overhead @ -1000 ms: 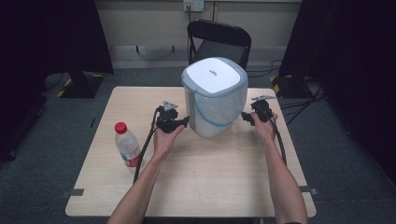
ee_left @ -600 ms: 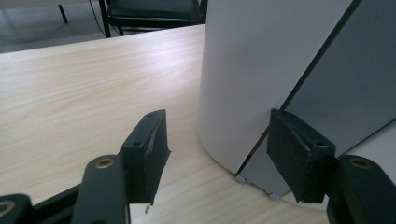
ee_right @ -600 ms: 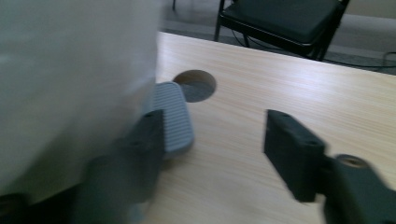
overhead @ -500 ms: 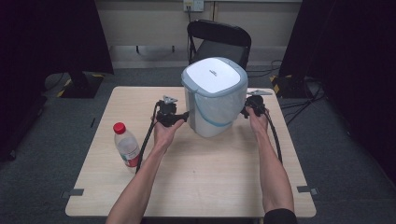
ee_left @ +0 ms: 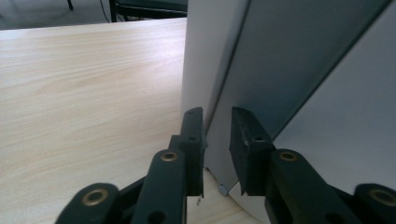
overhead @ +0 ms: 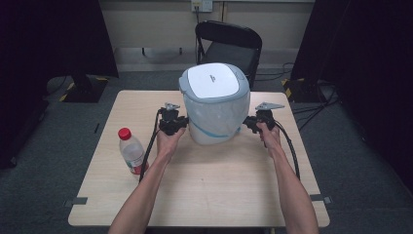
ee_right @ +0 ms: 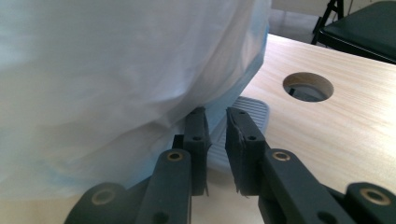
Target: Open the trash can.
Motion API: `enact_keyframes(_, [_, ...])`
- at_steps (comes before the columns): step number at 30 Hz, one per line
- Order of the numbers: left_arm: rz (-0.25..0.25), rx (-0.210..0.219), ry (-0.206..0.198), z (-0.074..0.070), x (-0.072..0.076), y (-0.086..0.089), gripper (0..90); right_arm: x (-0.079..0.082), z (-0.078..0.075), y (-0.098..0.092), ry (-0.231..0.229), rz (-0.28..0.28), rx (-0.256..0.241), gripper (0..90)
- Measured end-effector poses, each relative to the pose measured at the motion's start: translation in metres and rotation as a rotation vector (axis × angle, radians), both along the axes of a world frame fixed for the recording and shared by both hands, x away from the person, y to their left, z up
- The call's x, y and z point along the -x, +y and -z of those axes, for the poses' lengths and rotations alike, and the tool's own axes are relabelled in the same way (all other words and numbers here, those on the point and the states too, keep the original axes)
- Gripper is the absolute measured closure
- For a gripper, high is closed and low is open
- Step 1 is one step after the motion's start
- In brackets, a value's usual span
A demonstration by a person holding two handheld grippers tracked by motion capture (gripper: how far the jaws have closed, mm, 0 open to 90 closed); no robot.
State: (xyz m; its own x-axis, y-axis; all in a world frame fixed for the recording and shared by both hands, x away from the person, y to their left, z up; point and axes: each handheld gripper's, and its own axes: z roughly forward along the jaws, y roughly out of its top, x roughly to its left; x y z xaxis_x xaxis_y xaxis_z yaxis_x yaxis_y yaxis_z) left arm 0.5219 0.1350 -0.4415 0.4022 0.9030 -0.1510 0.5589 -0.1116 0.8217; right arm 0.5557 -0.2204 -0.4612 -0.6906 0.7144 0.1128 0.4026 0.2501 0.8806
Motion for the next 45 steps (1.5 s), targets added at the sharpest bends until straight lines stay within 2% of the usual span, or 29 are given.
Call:
enact_keyframes(4, [0.025,0.003,0.008,0.000,0.004,-0.001,80.5,0.011,-0.005,0.000,-0.009,-0.025,0.003,81.7])
enact_keyframes(6, [0.022,-0.024,-0.005,0.001,0.006,0.000,76.2,0.021,-0.008,-0.002,-0.006,-0.058,0.024,65.5])
enact_keyframes(7, [0.017,-0.029,0.011,0.002,0.006,0.000,71.9,0.021,-0.008,-0.002,0.009,-0.071,0.033,56.9])
enact_keyframes(9, [0.010,-0.043,0.027,0.002,0.006,0.001,65.8,0.021,-0.008,-0.002,0.015,-0.067,0.049,56.7])
enact_keyframes(10, [0.005,-0.048,0.026,0.003,0.007,0.001,64.3,0.017,-0.006,-0.001,0.020,0.008,0.087,56.6])
enact_keyframes(11, [0.008,-0.058,0.023,0.004,0.008,0.001,64.3,0.017,-0.006,-0.001,0.020,0.008,0.087,56.6])
enact_keyframes(12, [0.006,-0.055,0.022,0.005,0.008,0.001,64.3,0.014,-0.005,-0.002,0.032,0.046,0.097,55.4])
enact_keyframes(13, [0.006,-0.051,0.030,0.007,0.007,0.002,62.8,0.007,0.001,-0.006,0.066,0.121,0.122,51.7])
enact_keyframes(14, [0.004,-0.058,0.027,0.008,0.006,0.002,62.6,0.003,0.004,-0.006,0.061,0.151,0.135,48.4])
enact_keyframes(15, [0.004,-0.058,0.027,0.008,0.006,0.002,61.7,0.003,0.004,-0.006,0.061,0.151,0.135,48.4])
enact_keyframes(16, [-0.007,-0.051,0.032,0.012,0.003,0.002,61.7,-0.002,0.009,-0.005,0.053,0.204,0.133,47.1])
enact_keyframes(19, [-0.016,-0.036,0.040,0.018,0.002,0.001,62.3,-0.009,0.013,-0.002,0.057,0.235,0.133,46.1])
enact_keyframes(20, [-0.018,-0.046,0.026,0.021,0.003,0.000,63.1,-0.016,0.017,0.005,0.058,0.255,0.112,43.9])
enact_keyframes(21, [-0.018,-0.046,0.026,0.021,0.003,0.000,63.1,-0.016,0.017,0.005,0.058,0.255,0.112,43.9])
enact_keyframes(22, [-0.012,-0.047,0.026,0.021,0.002,0.000,63.1,-0.018,0.017,0.008,0.046,0.258,0.080,43.8])
enact_keyframes(23, [-0.005,-0.043,0.027,0.021,0.002,0.001,63.1,-0.020,0.016,0.017,0.005,0.253,0.017,50.7])
enact_keyframes(25, [0.001,-0.045,0.024,0.021,0.002,0.001,64.2,-0.021,0.017,0.020,0.002,0.249,0.032,54.8])
enact_keyframes(26, [0.010,-0.051,0.020,0.021,0.003,-0.001,70.6,-0.021,0.019,0.023,0.023,0.201,0.033,68.4])
enact_keyframes(28, [0.020,-0.099,-0.005,0.020,0.006,-0.004,73.9,-0.016,0.018,0.026,0.010,0.160,0.039,77.6])
enact_keyframes(30, [0.026,-0.098,-0.002,0.019,0.006,-0.003,76.9,-0.015,0.018,0.026,0.006,0.138,0.047,76.9])
enact_keyframes(32, [0.046,-0.077,0.002,0.020,0.007,-0.002,78.8,-0.005,0.020,0.020,0.022,0.077,0.042,74.8])
enact_keyframes(34, [0.058,-0.073,0.006,0.020,0.008,-0.002,80.2,-0.002,0.020,0.019,0.023,0.073,0.038,75.2])
enact_keyframes(35, [0.064,-0.066,0.006,0.020,0.008,-0.003,81.3,0.006,0.022,0.015,0.020,0.078,0.011,76.9])
enact_keyframes(38, [0.092,-0.115,0.010,0.018,0.011,-0.004,82.7,0.020,0.026,0.012,0.016,0.079,-0.022,79.7])
enact_keyframes(39, [0.089,-0.091,0.015,0.019,0.011,-0.004,82.6,0.025,0.026,0.011,0.012,0.076,-0.018,79.6])
enact_keyframes(42, [0.085,-0.093,0.016,0.020,0.012,-0.003,82.6,0.036,0.024,0.009,0.010,0.053,-0.002,79.3])
enact_keyframes(43, [0.083,-0.086,0.021,0.020,0.013,-0.003,82.6,0.041,0.023,0.010,0.006,0.044,0.013,79.3])
enact_keyframes(44, [0.082,-0.082,0.022,0.020,0.014,-0.002,82.8,0.054,0.020,0.011,0.002,0.020,0.041,79.3])
enact_keyframes(45, [0.071,-0.066,0.023,0.021,0.015,-0.002,82.8,0.054,0.020,0.011,0.002,0.020,0.041,79.3])
